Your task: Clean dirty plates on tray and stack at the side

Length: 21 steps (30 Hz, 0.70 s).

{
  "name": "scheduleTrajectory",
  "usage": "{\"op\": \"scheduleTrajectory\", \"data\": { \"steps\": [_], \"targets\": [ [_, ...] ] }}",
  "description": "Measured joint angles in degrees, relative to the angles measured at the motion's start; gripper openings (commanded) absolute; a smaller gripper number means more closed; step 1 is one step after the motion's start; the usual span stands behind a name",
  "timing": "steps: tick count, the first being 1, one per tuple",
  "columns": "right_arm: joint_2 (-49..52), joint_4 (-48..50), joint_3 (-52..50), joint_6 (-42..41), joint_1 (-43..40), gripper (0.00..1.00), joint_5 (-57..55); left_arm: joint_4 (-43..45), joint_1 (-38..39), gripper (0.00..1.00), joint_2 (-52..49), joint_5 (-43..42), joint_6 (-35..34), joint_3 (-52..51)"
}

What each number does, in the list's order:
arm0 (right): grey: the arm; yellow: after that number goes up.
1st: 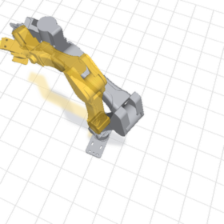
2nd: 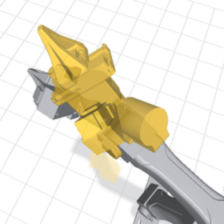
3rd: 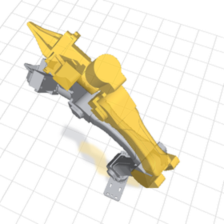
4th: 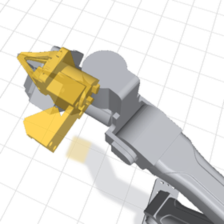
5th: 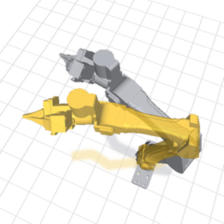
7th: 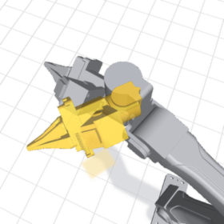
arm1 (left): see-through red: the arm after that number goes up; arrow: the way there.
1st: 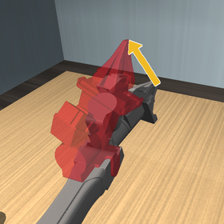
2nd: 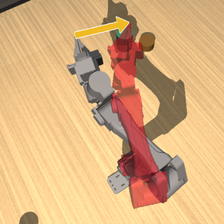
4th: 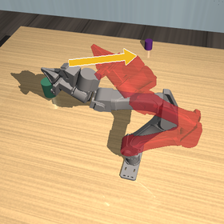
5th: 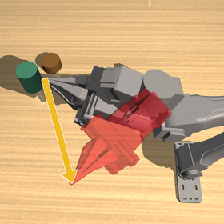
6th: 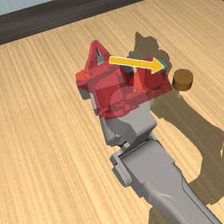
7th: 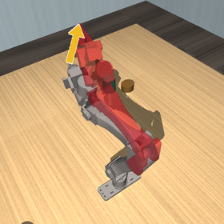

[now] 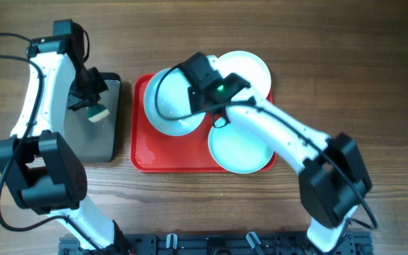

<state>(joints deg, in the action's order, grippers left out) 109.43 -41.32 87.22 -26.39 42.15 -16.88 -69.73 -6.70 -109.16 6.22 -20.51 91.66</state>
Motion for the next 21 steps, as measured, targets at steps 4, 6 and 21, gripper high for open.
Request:
{"op": "scheduleTrajectory", "data": {
  "steps": [4, 6, 21],
  "targets": [
    [-0.8, -0.3, 0.3, 3.6, 7.4, 0.04, -19.3, 1.2, 0.0, 0.04, 0.0, 0.0, 0.0, -1.3],
    [-0.8, -0.1, 0.3, 5.6, 11.0, 0.04, -29.8, 1.4, 0.0, 0.04, 0.0, 0.0, 0.0, -1.3],
    [-0.8, 2.9, 0.3, 13.9, 18.9, 0.04, -62.0, 1.7, 0.0, 0.04, 0.0, -0.1, 0.0, -1.3]
  ]
}}
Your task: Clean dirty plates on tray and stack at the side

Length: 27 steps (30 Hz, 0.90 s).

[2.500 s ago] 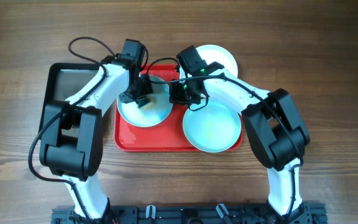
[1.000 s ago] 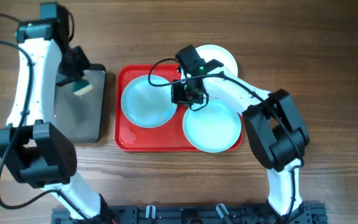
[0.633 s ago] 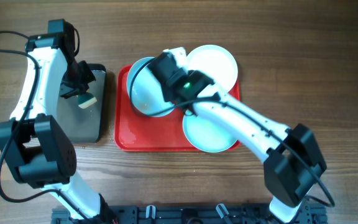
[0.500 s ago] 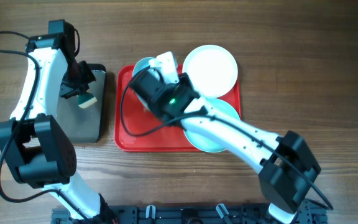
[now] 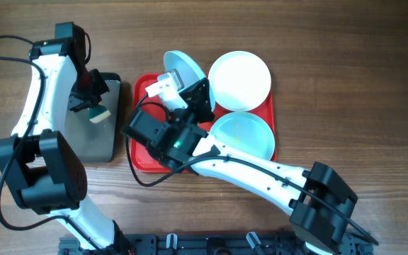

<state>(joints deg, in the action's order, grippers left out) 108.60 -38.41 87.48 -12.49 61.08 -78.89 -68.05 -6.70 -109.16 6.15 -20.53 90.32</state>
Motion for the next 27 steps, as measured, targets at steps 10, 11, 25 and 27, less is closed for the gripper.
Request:
{"op": "scheduleTrajectory", "data": {
  "steps": [10, 11, 25, 27],
  "targets": [
    [0.0, -0.1, 0.0, 0.2, 0.0, 0.04, 0.7, 0.0, 0.0, 0.04, 0.0, 0.0, 0.0, 0.0],
    [0.0, -0.5, 0.0, 0.4, 0.0, 0.04, 1.8, 0.0, 0.0, 0.04, 0.0, 0.0, 0.0, 0.0],
    [-1.9, -6.7, 0.0, -4.2, -19.8, 0.04, 68.4, 0.2, 0.0, 0.04, 0.0, -0.7, 0.0, 0.0],
    [-4.8, -7.5, 0.0, -4.2, -28.0, 0.04, 78.2, 0.2, 0.0, 0.04, 0.0, -0.8, 0.0, 0.0]
  ]
}}
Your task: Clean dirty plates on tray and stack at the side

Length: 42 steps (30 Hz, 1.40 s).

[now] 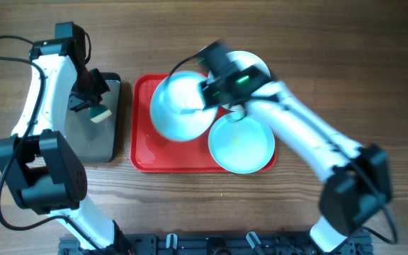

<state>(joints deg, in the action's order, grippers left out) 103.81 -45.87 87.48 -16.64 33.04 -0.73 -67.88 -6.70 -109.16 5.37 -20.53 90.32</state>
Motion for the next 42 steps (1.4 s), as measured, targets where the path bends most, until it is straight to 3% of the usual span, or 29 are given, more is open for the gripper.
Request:
{"op": "scheduleTrajectory", "data": {
  "steps": [5, 9, 17, 21, 22, 23, 25, 30, 35, 42],
  "targets": [
    [-4.5, -6.7, 0.1, 0.3, -19.1, 0.04, 13.1, 0.0, 0.0, 0.04, 0.0, -0.3, 0.0, 0.0],
    [-4.6, -10.6, -1.5, 1.8, -32.0, 0.04, 13.4, 0.1, 0.0, 0.04, 0.0, -0.5, 0.0, 0.0],
    [-4.6, -2.0, -17.1, 2.9, -52.2, 0.04, 9.8, 0.7, 0.0, 0.04, 0.0, -0.7, 0.0, 0.0],
    [-4.6, 4.5, -23.9, 2.8, -54.7, 0.05, 7.9, 0.7, 0.0, 0.04, 0.0, -0.7, 0.0, 0.0],
    [-4.6, 5.7, -25.4, 2.8, -54.8, 0.11, 7.8, 0.7, 0.0, 0.04, 0.0, -0.7, 0.0, 0.0],
    [-4.6, 6.8, -26.7, 2.8, -54.8, 0.24, 7.7, 0.7, 0.0, 0.04, 0.0, -0.7, 0.0, 0.0],
    [-4.6, 7.9, -28.3, 2.7, -54.8, 0.30, 7.7, 0.7, 0.0, 0.04, 0.0, -0.7, 0.0, 0.0],
    [-4.6, 6.8, -28.4, 2.4, -54.8, 0.32, 10.0, 0.7, 0.0, 0.04, 0.0, -0.7, 0.0, 0.0],
    [-4.9, -3.0, -21.2, 4.4, -54.4, 0.32, 17.1, 1.3, 0.0, 0.04, 0.0, -0.7, 0.0, 0.0],
    [-11.1, -11.8, -17.5, 6.1, -43.0, 0.28, 20.0, 2.1, 0.0, 0.04, 0.0, -0.7, 0.0, 0.0]
  ]
}}
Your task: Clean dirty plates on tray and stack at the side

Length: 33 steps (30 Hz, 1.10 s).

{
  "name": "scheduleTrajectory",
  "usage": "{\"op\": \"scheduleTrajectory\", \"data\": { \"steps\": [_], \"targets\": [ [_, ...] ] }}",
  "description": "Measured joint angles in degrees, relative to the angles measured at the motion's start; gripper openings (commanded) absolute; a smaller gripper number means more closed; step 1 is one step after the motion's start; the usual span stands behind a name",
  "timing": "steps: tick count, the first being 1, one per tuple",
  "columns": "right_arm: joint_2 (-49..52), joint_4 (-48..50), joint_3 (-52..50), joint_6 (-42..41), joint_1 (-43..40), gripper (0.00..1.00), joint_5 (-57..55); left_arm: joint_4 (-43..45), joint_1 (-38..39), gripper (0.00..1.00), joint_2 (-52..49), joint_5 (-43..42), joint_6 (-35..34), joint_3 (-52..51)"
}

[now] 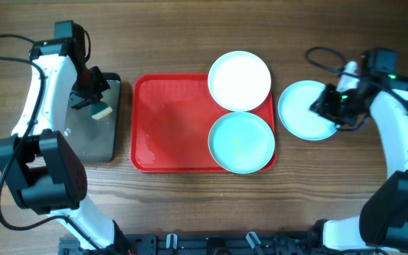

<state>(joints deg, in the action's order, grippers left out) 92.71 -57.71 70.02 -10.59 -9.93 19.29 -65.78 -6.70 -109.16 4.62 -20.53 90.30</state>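
Note:
On the red tray (168, 127) lie a white plate (239, 79) at its far right corner and a pale teal plate (241, 143) at its near right corner. A third, light blue plate (302, 110) lies on the wood to the right of the tray. My right gripper (333, 104) sits at that plate's right rim and seems shut on it. Over the dark grey mat (94, 145) left of the tray, my left gripper (92, 98) is shut on a white and green sponge (102, 111).
The left half of the red tray shows wet smears. A black rail (211, 244) runs along the table's near edge. Cables trail from both arms at the far left and far right.
My right gripper has moved with the light blue plate from above the tray's middle to the table right of the tray. The left arm and sponge have not moved.
The right gripper held the light blue plate over the tray's left half. It then had the plate tilted up at the tray's far edge, then level over the tray's middle. Now the plate is on the table at the right. The left gripper held the sponge still throughout.

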Motion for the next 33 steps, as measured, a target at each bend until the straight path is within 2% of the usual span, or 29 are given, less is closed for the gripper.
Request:
{"op": "scheduleTrajectory", "data": {
  "steps": [5, 11, 16, 23, 29, 33],
  "targets": [
    [0.0, -1.4, -3.0, -3.9, 11.9, 0.28, -2.4, 0.3, 0.0, 0.04, 0.0, 0.0, 0.0, 0.0],
    [0.0, 3.9, -11.9, -8.8, 17.6, 0.28, -5.7, 0.3, 0.0, 0.04, 0.0, 0.0, 0.0, 0.0],
    [0.0, 8.3, -16.4, -9.7, 19.3, 0.27, -6.3, 0.3, 0.0, 0.04, 0.0, 0.0, 0.0, 0.0],
    [0.0, 12.2, -19.3, -10.9, 19.3, 0.04, -6.4, 0.1, 0.0, 0.04, 0.0, 0.0, 0.0, 0.0],
    [0.0, 12.6, -19.3, -10.8, 19.3, 0.04, -6.5, 0.0, 0.0, 0.04, 0.0, 0.0, 0.0, 0.0],
    [-0.2, 9.0, -18.4, -10.8, 20.5, 0.04, -6.5, 0.0, 0.0, 0.04, 0.0, 0.0, 0.0, 0.0]
  ]
}}
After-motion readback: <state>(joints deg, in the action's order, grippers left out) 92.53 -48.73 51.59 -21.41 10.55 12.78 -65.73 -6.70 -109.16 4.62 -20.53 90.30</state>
